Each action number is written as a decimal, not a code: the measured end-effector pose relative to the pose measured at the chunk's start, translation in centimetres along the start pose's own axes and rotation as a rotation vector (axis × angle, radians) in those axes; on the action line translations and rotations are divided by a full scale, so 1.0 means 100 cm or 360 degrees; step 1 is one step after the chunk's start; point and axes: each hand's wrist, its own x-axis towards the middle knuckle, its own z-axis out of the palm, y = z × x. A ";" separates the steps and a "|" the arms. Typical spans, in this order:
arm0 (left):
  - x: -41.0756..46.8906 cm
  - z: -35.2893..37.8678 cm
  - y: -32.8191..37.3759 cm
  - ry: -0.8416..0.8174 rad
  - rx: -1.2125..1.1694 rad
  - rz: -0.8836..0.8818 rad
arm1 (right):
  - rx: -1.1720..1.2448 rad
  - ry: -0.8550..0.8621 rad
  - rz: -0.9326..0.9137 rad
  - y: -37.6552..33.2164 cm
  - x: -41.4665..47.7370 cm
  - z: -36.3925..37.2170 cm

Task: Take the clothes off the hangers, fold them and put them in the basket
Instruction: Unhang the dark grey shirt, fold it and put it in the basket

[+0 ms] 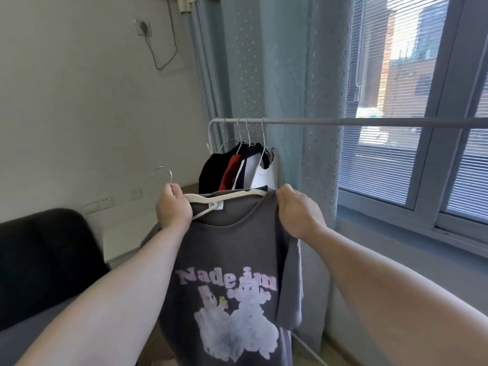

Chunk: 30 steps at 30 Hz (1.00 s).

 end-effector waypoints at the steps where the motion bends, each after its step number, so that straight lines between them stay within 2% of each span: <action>1: 0.004 -0.006 -0.003 0.0033 0.0016 -0.0033 | 0.0021 -0.0024 0.0016 -0.003 0.001 0.003; 5: 0.009 -0.018 -0.005 0.0092 -0.0003 -0.0094 | 0.0083 -0.0079 0.0103 -0.013 0.002 0.012; 10: 0.017 -0.025 -0.001 0.0269 -0.0214 -0.0374 | -0.0129 -0.0452 -0.0022 -0.027 -0.004 0.026; 17: 0.016 -0.030 -0.001 0.0186 -0.0135 -0.0219 | -0.0137 -0.0728 -0.0221 -0.054 0.003 0.036; 20: 0.014 -0.040 -0.009 0.0184 -0.0027 -0.0171 | 0.0419 -0.0695 0.0083 -0.051 0.011 0.050; 23: 0.012 -0.049 -0.018 0.0140 0.0088 -0.0075 | 0.1120 -0.0305 0.0392 -0.054 0.017 0.050; 25: 0.009 -0.055 -0.026 0.0089 0.0157 0.0012 | 0.1446 -0.0132 0.0462 -0.062 0.022 0.047; 28: 0.005 -0.066 -0.037 0.0043 0.0305 0.0101 | 0.1650 -0.0183 0.0494 -0.081 0.028 0.054; 30: 0.004 -0.075 -0.043 0.0043 0.0353 0.0094 | 0.1605 -0.0305 0.0552 -0.093 0.026 0.063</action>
